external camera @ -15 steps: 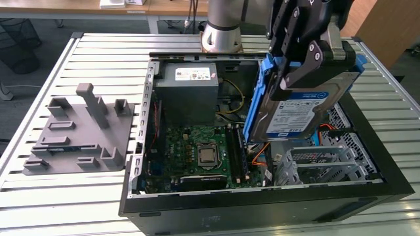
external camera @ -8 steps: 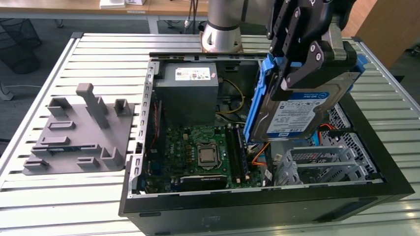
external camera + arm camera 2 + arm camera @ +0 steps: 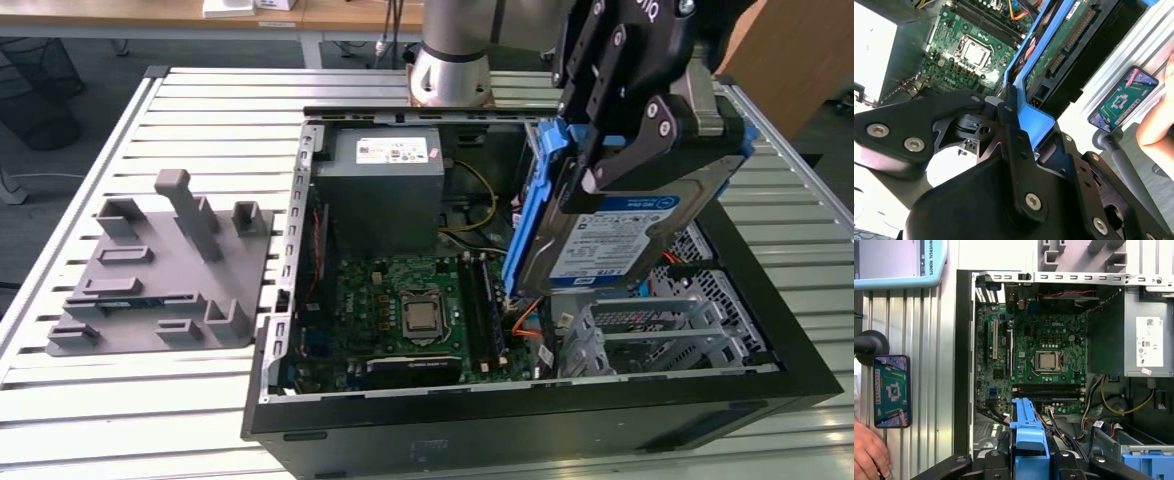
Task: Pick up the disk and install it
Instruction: 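Insert the disk into the insertion slot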
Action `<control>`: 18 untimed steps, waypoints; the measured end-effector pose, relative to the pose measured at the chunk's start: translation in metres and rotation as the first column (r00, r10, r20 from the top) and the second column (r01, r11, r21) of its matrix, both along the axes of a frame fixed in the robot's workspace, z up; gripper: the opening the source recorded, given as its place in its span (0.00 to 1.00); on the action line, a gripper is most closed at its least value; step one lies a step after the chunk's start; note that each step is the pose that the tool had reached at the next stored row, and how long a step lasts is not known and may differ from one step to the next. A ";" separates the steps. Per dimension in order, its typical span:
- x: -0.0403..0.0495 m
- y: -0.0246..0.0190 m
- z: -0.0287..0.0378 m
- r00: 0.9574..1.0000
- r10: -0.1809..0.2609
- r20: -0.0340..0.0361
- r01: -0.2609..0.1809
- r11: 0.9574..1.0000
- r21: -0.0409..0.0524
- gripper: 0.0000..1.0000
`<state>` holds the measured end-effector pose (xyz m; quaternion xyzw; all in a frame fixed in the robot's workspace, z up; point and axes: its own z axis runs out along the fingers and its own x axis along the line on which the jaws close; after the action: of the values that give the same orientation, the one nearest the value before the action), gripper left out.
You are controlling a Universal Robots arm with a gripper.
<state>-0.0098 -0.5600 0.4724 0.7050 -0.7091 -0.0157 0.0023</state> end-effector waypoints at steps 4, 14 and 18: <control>0.0047 -0.0009 -0.0007 1.000 0.000 0.000 0.000 1.000 0.000 0.36; 0.0060 -0.0023 -0.0010 1.000 0.000 0.000 0.000 1.000 0.000 0.36; 0.0070 -0.0053 -0.0017 1.000 0.000 0.000 0.000 1.000 0.000 0.36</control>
<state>-0.0027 -0.5653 0.4707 0.7050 -0.7091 -0.0157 0.0024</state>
